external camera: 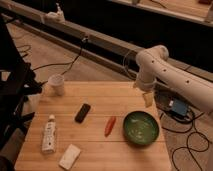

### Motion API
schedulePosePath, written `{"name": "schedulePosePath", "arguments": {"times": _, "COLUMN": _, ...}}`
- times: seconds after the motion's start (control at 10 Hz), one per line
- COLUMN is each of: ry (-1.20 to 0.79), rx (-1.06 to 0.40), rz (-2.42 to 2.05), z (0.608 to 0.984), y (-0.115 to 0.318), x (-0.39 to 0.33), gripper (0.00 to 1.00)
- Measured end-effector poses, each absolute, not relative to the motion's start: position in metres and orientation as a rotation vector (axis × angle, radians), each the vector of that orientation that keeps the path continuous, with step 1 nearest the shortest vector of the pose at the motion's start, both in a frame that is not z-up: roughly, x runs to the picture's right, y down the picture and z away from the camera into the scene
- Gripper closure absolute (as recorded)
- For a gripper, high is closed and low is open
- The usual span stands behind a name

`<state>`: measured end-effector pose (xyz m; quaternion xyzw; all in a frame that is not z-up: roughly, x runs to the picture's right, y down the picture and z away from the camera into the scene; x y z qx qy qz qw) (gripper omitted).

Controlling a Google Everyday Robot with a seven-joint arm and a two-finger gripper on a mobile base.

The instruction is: Place the white sponge in the ceramic cup

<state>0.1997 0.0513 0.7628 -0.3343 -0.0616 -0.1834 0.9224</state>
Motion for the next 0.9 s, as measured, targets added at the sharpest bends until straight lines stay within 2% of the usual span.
{"name": "schedulePosePath", "arguments": {"times": 0.6, "ry": -0.490, "rx": -0.712, "rz": -0.597, "z": 0.739, "y": 0.102, "x": 0.073, "gripper": 0.20}}
{"name": "schedulePosePath", "arguments": {"times": 0.9, "ry": -0.582, "rx": -0.807, "rz": -0.635, "z": 0.728, "y": 0.150, "x": 0.036, "gripper": 0.20}}
